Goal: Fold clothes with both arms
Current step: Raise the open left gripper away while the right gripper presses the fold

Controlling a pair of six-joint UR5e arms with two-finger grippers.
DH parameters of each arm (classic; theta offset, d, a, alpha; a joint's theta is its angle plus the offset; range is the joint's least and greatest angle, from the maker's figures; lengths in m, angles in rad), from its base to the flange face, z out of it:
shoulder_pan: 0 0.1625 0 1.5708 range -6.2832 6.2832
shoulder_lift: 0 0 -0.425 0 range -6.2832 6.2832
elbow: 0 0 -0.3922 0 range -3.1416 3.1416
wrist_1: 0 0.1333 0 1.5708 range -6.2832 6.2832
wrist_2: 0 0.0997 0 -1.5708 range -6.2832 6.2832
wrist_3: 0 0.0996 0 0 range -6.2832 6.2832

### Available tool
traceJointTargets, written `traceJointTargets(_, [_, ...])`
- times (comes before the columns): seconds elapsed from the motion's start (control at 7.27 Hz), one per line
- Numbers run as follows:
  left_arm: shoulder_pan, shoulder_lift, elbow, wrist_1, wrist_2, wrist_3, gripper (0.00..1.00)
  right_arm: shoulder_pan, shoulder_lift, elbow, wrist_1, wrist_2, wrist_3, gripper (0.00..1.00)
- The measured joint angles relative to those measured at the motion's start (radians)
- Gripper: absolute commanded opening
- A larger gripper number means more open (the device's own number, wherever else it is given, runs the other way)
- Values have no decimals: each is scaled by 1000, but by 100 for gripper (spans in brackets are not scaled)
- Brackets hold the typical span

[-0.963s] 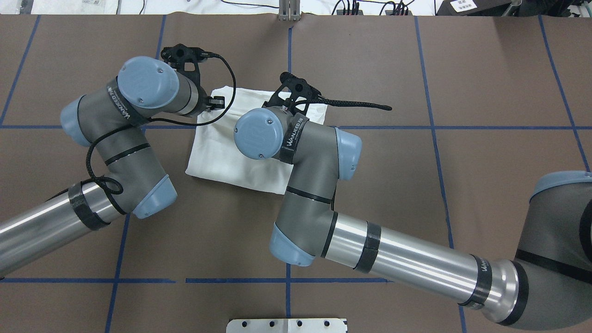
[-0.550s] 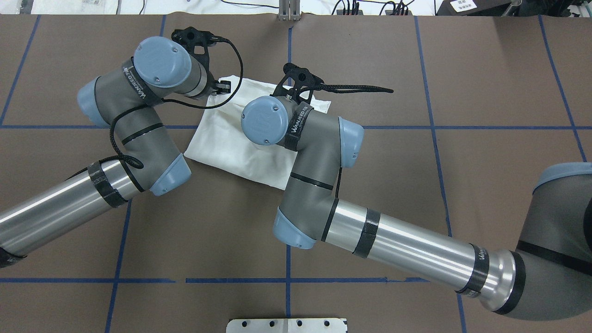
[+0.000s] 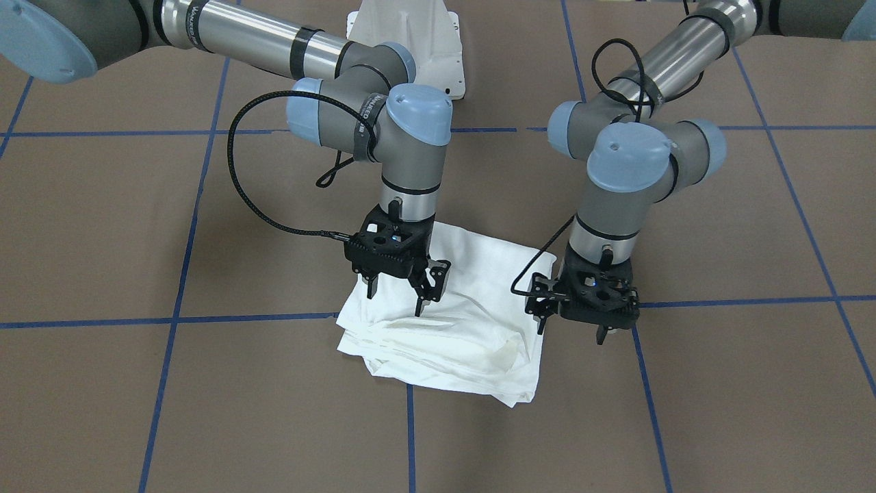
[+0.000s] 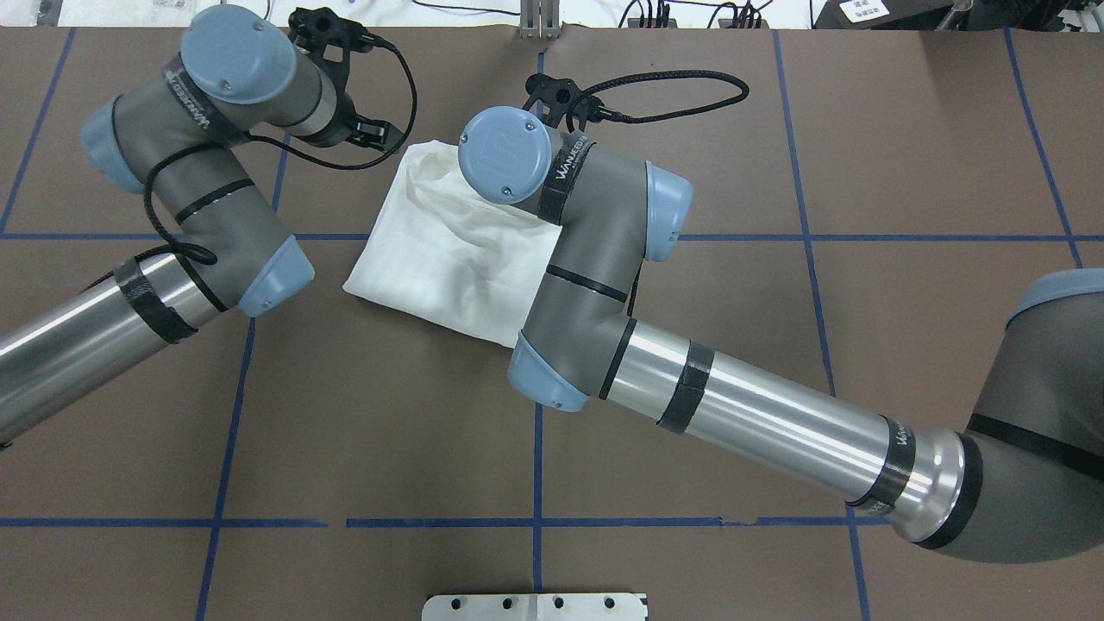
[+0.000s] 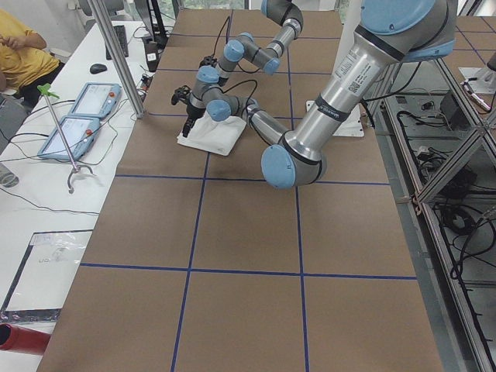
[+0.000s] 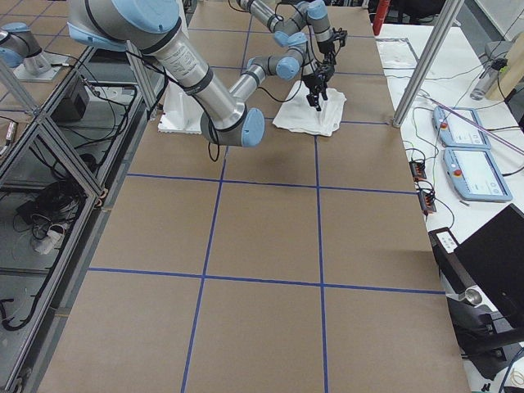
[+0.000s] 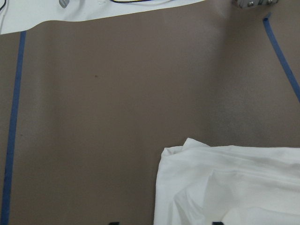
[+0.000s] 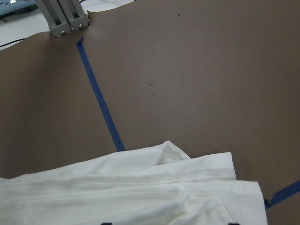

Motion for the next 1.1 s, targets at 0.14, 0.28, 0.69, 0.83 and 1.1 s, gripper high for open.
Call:
traceJointTargets(0.14, [-26,44,-8,-52,-27,66,100,-20,5,-6,1,3,1,95])
traceJointTargets(0.28, [-38,78,-10,-99,-48,94,100,-36,18,-31,1,-5,1,89])
traceJointTargets(0.69, [-44,101,-12,-132,-60,102,100,-11,65,-184,71,-50,-1,81])
traceJointTargets(0.83, [-44,102,-12,-133,-60,101,100,7,69,-228,103,-55,4,80])
traceJointTargets(1.1, [-43,103,-12,-133,-59,98,100,18,72,-268,124,-57,45,53])
